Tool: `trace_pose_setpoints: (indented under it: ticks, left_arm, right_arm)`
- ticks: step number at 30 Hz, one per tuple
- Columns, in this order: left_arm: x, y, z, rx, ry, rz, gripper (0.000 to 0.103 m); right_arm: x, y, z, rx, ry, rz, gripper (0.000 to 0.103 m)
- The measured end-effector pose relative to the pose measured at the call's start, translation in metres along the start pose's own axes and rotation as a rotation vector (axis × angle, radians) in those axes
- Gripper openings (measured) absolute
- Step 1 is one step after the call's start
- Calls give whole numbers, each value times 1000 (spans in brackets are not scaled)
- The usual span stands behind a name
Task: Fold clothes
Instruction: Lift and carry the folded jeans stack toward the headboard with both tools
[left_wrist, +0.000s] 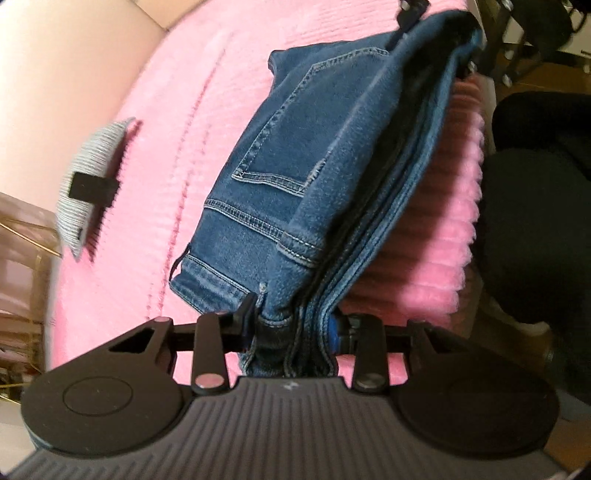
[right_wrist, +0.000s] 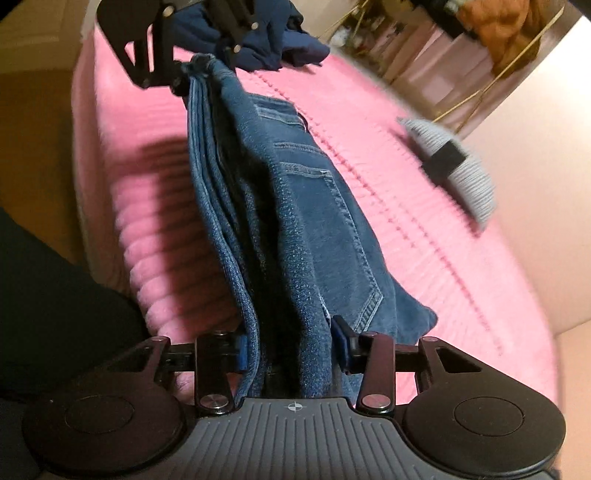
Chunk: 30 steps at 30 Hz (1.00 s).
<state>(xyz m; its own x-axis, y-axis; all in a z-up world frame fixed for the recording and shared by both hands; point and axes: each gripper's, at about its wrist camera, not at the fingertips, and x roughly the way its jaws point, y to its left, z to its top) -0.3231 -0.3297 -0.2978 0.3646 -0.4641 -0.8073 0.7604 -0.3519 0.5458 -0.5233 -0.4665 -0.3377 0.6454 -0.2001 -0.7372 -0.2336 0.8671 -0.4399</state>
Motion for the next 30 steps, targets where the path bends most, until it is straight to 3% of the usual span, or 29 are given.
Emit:
trace_pose_setpoints:
  ticks: [10,14,18,23,30]
  left_arm:
    - [-65,85,61,17,70,-182,31]
    - [-97,118,92,29,57,-248,30]
    - [-119,137,124,70,-5,-276,30]
    - [-128,160,176,173,-126,-291,30]
    - [-130,180,302,374,-346,-269,30]
  right_arm:
    - [-88,-116,65,53,133,182,38]
    - [-128,-151,79,81,191,190,36]
    - [-162,-179,75,160,249,145,35]
    - [-205,-212,57,270,312,25,35]
    - [-275,-293,2,386,387,-219,34]
